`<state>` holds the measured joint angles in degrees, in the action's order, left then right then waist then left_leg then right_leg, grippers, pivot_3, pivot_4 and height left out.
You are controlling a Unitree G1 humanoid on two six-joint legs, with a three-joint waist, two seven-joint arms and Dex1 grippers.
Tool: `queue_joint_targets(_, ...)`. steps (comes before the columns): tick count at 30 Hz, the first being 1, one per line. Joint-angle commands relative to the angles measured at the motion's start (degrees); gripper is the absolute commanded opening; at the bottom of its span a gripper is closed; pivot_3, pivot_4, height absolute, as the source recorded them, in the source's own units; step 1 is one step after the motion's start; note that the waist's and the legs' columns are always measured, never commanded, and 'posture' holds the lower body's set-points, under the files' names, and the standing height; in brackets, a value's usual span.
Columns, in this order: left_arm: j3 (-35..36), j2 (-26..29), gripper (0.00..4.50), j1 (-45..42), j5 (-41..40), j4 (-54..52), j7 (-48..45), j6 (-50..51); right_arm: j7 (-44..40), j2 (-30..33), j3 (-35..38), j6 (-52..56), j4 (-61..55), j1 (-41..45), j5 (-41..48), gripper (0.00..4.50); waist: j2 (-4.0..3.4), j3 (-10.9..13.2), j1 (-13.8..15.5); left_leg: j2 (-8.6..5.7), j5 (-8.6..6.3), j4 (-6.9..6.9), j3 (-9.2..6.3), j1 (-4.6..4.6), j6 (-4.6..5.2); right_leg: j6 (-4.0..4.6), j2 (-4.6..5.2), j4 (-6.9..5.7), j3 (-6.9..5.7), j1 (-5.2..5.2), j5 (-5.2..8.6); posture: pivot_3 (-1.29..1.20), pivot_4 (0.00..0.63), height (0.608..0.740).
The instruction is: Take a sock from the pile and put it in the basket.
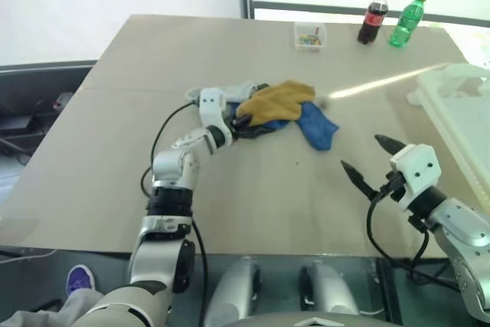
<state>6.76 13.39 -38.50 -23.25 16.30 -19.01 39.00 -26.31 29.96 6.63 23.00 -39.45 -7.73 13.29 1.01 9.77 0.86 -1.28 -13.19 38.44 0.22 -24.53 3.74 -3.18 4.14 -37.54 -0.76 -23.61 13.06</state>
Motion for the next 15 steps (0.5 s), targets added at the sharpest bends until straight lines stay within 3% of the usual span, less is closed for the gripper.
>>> queue_joint_targets(1, 2.46, 1.18, 0.04, -0.41, -2.56, -5.07, -1.61, 1.19, 0.41, -0.34, 0.33, -1.99, -1.48, -0.23, -0.70, 4.50, 0.00, 0.00, -0.01, 0.00, 0.00, 0.00, 0.00, 0.00, 0.00, 0.00, 0.00, 0.00, 0.00, 0.00, 0.00, 0.00, 0.150, 0.729)
queue_joint_targets(6, 5.19, 3.51, 0.04, 2.55, -10.86, -12.64, -8.04, 7.75, -0.23, -0.69, -0.01, -3.17, -0.39, -0.13, -0.99, 4.50, -0.01, 0.00, -0.09, 0.03, 0.07, 0.00, 0.00, 0.01, -0.12, 0.01, 0.00, -0.03, 0.01, -0.03, 0.00, 0.00, 0.150, 0.729)
queue_joint_targets(12, 5.05, 10.39, 0.04, 6.08, -27.20, -22.58, -15.76, 30.74, -1.66, -0.83, -0.64, -4.58, 1.74, 1.08, -0.78, 4.50, -0.01, 0.00, -0.09, 0.03, 0.08, 0.01, -0.01, 0.01, -0.13, 0.02, 0.03, -0.04, 0.01, -0.02, 0.01, 0.00, 0.150, 0.729)
queue_joint_targets(15, 4.29, 14.16, 0.04, 7.84, -31.17, -24.69, -17.08, 38.51, -2.10, -0.83, -0.87, -5.16, 2.65, 1.62, -0.74, 4.50, -0.03, -0.01, -0.23, 0.03, 0.07, 0.01, 0.00, 0.07, -0.12, 0.02, -0.01, -0.09, 0.03, -0.01, 0.02, 0.00, 0.150, 0.729)
